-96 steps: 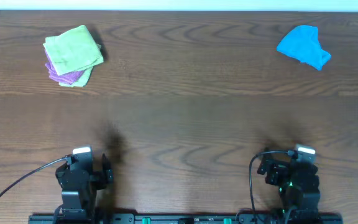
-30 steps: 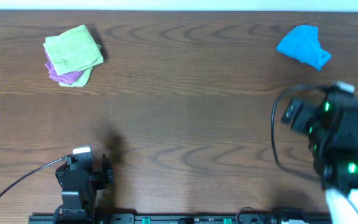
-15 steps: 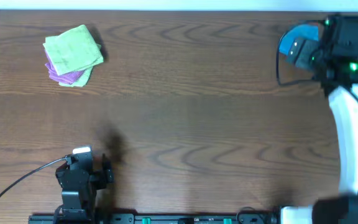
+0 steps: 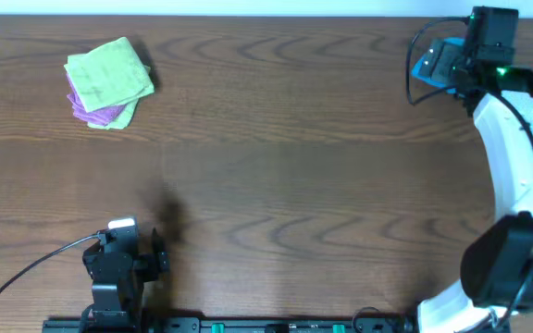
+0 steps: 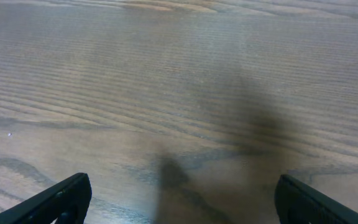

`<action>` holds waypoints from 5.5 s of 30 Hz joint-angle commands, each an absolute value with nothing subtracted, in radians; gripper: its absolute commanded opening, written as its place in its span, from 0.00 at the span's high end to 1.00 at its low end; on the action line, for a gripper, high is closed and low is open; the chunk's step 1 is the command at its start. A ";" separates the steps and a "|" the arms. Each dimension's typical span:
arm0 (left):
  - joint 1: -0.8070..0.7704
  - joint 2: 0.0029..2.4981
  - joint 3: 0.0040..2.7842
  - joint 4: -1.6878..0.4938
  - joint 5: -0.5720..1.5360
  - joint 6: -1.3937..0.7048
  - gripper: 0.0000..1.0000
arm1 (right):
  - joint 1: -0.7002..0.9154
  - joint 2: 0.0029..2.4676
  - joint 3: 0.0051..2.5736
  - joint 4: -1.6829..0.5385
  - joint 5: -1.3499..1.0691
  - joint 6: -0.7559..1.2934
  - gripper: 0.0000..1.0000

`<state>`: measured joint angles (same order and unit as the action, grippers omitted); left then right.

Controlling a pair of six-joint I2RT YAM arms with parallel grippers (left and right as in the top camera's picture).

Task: Fold the cloth
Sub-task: 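Reach the right gripper forward to the blue cloth at far right, then lower the right gripper and pinch a corner of the blue cloth, then lift the blue cloth and carry it left toward table center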

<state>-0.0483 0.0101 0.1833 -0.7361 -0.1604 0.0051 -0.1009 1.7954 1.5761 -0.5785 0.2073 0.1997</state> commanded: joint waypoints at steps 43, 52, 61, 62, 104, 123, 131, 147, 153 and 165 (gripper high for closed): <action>-0.044 0.004 0.165 -0.748 -0.156 0.023 0.05 | -0.295 2.326 1.897 -0.522 0.093 0.163 0.29; -0.044 0.004 0.165 -0.748 -0.156 0.023 0.05 | -0.295 2.326 1.896 -0.522 0.101 0.163 0.53; -0.044 0.004 0.165 -0.748 -0.156 0.023 0.05 | -0.296 2.347 1.896 -0.520 0.101 0.162 0.52; -0.044 0.004 0.165 -0.748 -0.156 0.023 0.05 | -0.296 2.352 1.896 -0.520 0.101 0.159 0.55; -0.044 0.004 0.165 -0.748 -0.156 0.023 0.05 | 0.347 1.647 1.897 -1.275 0.101 0.091 0.99; -0.044 0.004 0.166 -0.748 -0.160 0.023 0.05 | 0.857 1.577 1.898 -1.439 -0.035 0.222 0.99; -0.044 0.004 0.166 -0.748 -0.159 0.023 0.05 | 0.918 1.434 1.935 -1.462 -0.051 0.339 0.99; -0.044 0.004 0.165 -0.748 -0.130 0.022 0.05 | 0.914 1.499 1.932 -1.480 -0.097 0.270 0.99; -0.044 0.004 0.166 -0.748 -0.130 0.022 0.05 | 0.916 1.507 1.932 -1.446 -0.143 0.245 0.99; -0.044 0.004 0.165 -0.748 -0.130 0.019 0.05 | 0.913 1.602 1.932 -1.373 -0.162 0.161 0.99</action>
<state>-0.0483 0.0101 0.1833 -0.7361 -0.1375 0.0051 0.9092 1.5665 1.9289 -1.3808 -0.1467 0.2073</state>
